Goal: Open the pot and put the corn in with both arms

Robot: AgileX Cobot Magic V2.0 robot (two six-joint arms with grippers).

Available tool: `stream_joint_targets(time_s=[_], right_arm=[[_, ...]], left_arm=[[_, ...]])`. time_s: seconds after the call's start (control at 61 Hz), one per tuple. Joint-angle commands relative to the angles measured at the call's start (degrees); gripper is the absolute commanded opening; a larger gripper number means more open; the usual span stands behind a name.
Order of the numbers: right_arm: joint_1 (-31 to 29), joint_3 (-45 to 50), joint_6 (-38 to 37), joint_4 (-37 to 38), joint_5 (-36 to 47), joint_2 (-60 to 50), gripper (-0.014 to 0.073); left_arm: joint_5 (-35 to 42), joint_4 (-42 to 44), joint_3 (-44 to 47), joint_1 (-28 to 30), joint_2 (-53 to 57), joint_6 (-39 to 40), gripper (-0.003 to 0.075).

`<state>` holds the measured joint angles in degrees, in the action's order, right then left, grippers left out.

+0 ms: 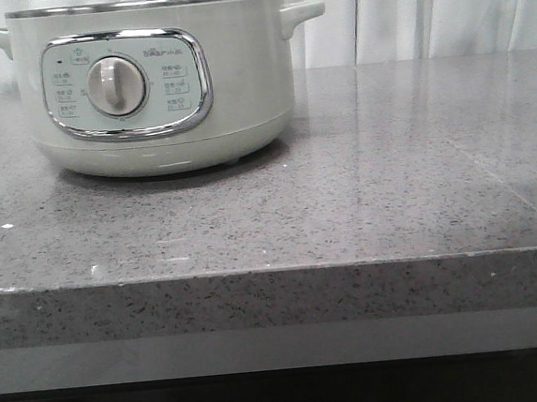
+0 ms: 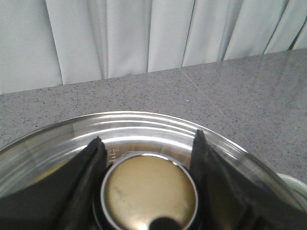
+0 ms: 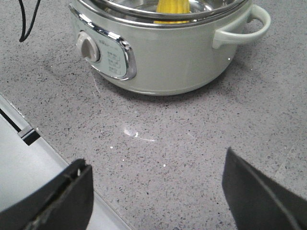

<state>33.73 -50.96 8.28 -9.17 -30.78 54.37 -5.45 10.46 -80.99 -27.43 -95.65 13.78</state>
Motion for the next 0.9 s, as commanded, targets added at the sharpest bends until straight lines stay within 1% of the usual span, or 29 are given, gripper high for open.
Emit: stream_joint_targets(time_s=[0.0, 0.229, 0.41, 0.606, 0.885], right_arm=[[-0.3, -1.6, 0.6, -0.5, 4.1, -1.0, 0.0574], [-0.3, -1.6, 0.6, -0.5, 4.1, -1.0, 0.0574], [-0.3, -1.6, 0.6, -0.5, 4.1, -1.0, 0.0574], [-0.3, -1.6, 0.6, -0.5, 4.1, -1.0, 0.0574], [-0.3, -1.6, 0.6, -0.5, 4.1, -1.0, 0.0574]], left_arm=[[7.7, -1.0, -2.7, -0.2, 2.9, 0.2, 0.0188], [4.1, -1.1, -2.7, -0.2, 3.1, 0.2, 0.0188], [3.6, -1.1, -2.7, -0.2, 3.3, 0.2, 0.0188], [0.9, -1.1, -2.7, -0.2, 3.3, 0.2, 0.0188], [0.4, -1.1, -2.7, -0.2, 3.4, 0.2, 0.0190]])
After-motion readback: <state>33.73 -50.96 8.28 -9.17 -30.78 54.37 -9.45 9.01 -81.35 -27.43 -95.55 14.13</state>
